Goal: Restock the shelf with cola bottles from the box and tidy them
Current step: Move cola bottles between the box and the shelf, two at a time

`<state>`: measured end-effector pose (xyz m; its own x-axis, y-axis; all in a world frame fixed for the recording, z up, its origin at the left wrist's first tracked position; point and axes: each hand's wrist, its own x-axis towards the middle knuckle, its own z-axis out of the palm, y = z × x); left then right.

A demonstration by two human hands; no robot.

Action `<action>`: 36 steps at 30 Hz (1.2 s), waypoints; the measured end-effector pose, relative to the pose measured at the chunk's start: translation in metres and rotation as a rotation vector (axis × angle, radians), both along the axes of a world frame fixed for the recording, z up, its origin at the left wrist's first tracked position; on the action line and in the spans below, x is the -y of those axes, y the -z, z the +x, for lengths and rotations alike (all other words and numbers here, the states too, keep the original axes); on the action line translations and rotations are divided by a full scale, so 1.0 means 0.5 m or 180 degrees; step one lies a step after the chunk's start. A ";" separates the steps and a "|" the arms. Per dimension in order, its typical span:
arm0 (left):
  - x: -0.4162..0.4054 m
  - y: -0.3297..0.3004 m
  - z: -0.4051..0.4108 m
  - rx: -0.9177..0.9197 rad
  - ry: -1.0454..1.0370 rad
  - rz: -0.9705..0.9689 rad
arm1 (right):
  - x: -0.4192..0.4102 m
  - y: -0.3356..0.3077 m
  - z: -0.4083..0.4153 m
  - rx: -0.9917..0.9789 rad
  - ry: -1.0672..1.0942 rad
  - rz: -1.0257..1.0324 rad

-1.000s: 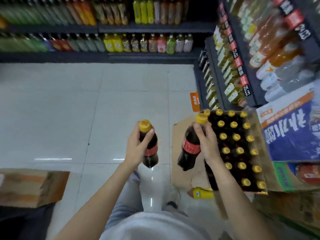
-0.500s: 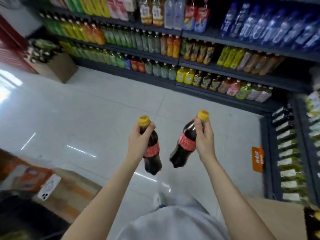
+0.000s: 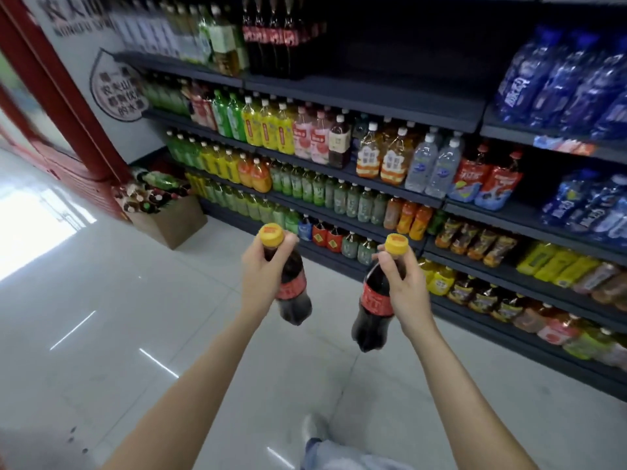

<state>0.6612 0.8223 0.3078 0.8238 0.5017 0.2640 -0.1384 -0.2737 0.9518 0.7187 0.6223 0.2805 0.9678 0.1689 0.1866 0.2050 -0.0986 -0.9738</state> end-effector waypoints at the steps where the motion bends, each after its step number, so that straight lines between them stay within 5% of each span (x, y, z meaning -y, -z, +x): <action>1: -0.032 -0.020 0.056 0.0073 -0.0082 -0.0084 | -0.031 -0.015 0.053 0.0022 0.0025 0.0024; 7: -0.209 -0.121 0.361 0.0616 0.0019 -0.0734 | -0.206 -0.097 0.344 0.0167 0.0217 0.0319; 17: -0.426 -0.187 0.864 0.1004 0.1386 0.0610 | -0.420 -0.180 0.805 0.1027 0.0988 0.0632; 27: -0.481 -0.241 1.277 0.1449 0.1470 0.0753 | -0.546 -0.274 1.146 0.1486 0.1543 0.0520; 36: -0.456 -0.193 1.463 0.1317 0.1332 0.0885 | -0.565 -0.258 1.314 0.1470 0.1538 0.0030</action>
